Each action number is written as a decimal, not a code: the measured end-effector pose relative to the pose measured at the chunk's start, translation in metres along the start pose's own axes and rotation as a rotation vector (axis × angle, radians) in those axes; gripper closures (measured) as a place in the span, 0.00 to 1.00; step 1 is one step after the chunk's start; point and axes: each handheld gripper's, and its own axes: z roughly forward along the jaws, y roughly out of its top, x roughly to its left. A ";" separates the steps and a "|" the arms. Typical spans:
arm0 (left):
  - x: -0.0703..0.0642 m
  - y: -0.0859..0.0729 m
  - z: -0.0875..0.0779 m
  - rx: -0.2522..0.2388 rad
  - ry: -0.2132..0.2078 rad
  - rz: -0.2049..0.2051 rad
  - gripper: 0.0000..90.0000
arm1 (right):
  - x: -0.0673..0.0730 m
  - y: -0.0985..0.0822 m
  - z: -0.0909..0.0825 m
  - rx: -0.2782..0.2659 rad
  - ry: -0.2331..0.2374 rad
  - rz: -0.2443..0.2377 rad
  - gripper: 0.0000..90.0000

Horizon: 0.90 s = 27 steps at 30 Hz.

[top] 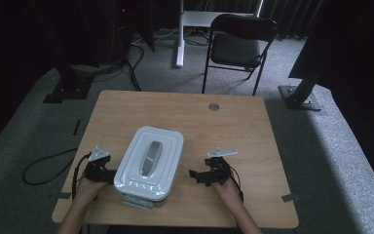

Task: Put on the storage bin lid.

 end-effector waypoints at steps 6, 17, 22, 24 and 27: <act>-0.019 0.002 0.005 0.009 0.006 0.037 0.02 | 0.001 0.000 0.000 0.001 0.001 -0.004 0.14; -0.054 0.011 0.019 0.035 -0.032 0.107 0.02 | -0.007 -0.002 -0.010 -0.015 0.010 0.022 0.14; -0.064 0.018 0.028 0.044 -0.044 0.130 0.02 | -0.018 -0.005 -0.018 -0.012 -0.002 0.034 0.14; -0.067 0.022 0.032 0.044 -0.052 0.135 0.02 | -0.021 -0.006 -0.022 -0.016 -0.015 0.042 0.14; -0.071 0.028 0.038 0.046 -0.058 0.146 0.02 | -0.027 -0.008 -0.026 -0.025 -0.031 0.053 0.14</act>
